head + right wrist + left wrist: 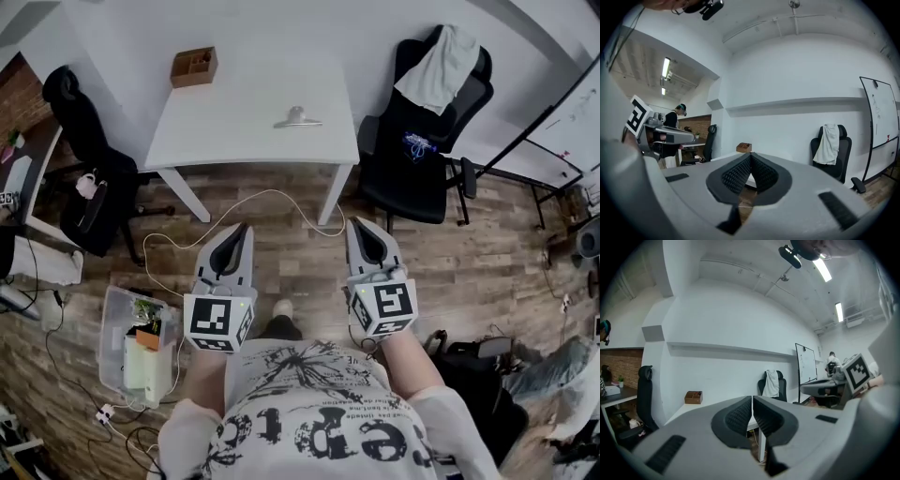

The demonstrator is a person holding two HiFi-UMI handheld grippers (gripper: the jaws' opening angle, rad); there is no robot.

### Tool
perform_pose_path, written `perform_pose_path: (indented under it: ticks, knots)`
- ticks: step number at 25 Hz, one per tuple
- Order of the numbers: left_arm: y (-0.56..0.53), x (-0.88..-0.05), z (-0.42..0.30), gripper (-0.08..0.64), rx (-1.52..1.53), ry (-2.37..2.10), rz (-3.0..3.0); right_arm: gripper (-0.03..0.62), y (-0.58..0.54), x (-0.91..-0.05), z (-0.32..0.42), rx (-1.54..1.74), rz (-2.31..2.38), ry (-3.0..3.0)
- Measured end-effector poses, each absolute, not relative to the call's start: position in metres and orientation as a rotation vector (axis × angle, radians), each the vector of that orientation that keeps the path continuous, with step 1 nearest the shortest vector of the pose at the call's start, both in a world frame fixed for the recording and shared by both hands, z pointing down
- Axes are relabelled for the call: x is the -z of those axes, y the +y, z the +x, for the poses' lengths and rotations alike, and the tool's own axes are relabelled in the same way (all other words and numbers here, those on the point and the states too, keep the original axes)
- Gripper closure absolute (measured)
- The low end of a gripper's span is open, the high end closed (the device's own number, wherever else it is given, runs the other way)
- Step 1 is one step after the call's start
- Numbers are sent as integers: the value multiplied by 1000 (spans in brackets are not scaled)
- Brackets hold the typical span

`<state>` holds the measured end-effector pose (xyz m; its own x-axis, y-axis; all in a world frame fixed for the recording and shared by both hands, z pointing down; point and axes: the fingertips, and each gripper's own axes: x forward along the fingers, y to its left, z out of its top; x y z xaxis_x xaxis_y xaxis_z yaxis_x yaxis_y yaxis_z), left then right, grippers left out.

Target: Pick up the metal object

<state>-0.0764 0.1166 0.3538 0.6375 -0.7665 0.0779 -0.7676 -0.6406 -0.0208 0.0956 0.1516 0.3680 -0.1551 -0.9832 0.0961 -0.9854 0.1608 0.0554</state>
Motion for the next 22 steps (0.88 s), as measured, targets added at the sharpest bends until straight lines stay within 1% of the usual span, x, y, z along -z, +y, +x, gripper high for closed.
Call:
perform_pose_path:
  ticks: [5,13,22]
  knots:
    - [36,-346,-84,548,-119,-1286,2857,600,75,-368,91,-48,2008,-2270]
    - [-46,-364,-86,548,-167,-1256,2830,600,-13,-384,94,-152,2024,-2252]
    - [-167,-389,-60,548,-203,-1278,2808,600,-141,-415,121,-184,1989,-2245]
